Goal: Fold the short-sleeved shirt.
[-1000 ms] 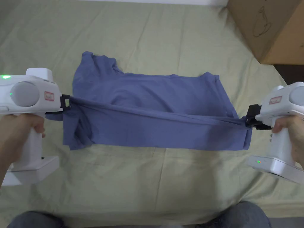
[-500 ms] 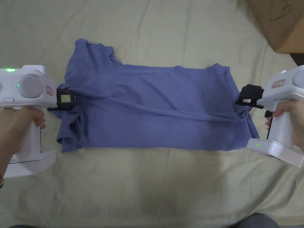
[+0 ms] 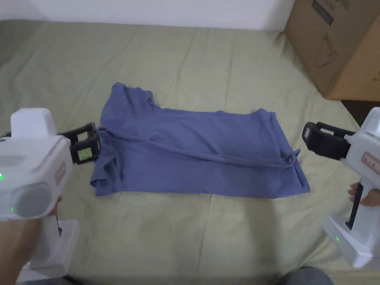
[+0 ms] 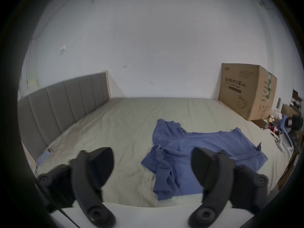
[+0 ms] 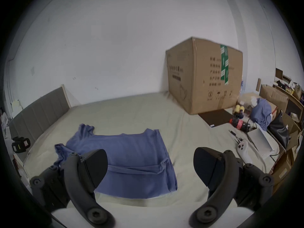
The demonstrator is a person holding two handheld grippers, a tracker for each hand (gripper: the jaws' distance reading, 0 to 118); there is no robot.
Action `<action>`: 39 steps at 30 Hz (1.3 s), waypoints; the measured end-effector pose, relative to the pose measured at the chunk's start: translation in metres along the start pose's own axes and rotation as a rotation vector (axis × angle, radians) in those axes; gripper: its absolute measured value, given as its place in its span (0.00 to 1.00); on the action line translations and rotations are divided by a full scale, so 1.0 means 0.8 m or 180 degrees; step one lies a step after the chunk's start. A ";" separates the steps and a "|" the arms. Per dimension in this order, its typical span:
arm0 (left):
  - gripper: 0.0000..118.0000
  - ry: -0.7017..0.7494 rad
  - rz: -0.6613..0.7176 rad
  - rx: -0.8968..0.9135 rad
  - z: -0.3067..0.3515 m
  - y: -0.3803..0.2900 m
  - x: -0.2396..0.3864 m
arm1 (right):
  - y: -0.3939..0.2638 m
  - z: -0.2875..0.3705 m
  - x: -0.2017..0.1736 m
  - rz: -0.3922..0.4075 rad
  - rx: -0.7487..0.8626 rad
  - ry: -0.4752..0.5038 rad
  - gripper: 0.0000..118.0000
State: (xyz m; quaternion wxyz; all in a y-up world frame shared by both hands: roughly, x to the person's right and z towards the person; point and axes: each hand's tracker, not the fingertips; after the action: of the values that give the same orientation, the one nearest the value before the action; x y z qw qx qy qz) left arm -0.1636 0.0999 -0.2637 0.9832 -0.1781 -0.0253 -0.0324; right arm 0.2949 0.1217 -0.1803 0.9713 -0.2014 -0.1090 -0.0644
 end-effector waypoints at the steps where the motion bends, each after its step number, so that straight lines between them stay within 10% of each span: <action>1: 0.70 -0.0021 -0.0076 0.0054 0.015 -0.005 0.005 | -0.005 0.016 -0.006 0.0057 0.0023 0.0020 0.89; 5: 0.20 -0.0154 -0.0047 0.0000 0.040 -0.017 0.009 | -0.023 0.053 -0.022 0.0149 0.0182 -0.0019 0.60; 7: 0.00 -0.0268 0.0099 -0.0077 0.041 -0.023 0.006 | -0.031 0.064 -0.024 0.0114 0.0172 0.0086 0.09; 8: 0.00 -0.0295 0.0140 -0.0091 0.044 -0.025 0.004 | -0.033 0.065 -0.026 0.0129 0.0159 0.0064 0.00; 25: 0.00 -0.0366 0.0181 -0.0394 0.016 -0.015 0.009 | -0.026 0.063 -0.043 0.0275 0.0163 0.0137 0.00; 27: 0.09 -0.0412 0.0319 -0.0648 -0.010 -0.011 0.008 | -0.024 0.057 -0.044 0.0295 0.0139 0.0153 0.00; 32: 0.93 -0.0597 0.0401 -0.1612 -0.096 -0.024 0.008 | -0.027 0.043 -0.047 0.0344 0.0068 0.0166 0.00; 39: 0.97 -0.0399 0.0157 -0.2424 -0.178 -0.069 0.018 | -0.037 0.020 -0.040 0.0341 -0.0110 0.0094 0.00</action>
State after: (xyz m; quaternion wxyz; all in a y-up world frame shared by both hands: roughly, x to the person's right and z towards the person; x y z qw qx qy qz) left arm -0.1474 -0.0025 -0.3770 0.8437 -0.5326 -0.0671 -0.0049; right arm 0.2561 0.1036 -0.1620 0.9712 -0.2227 -0.0827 -0.0172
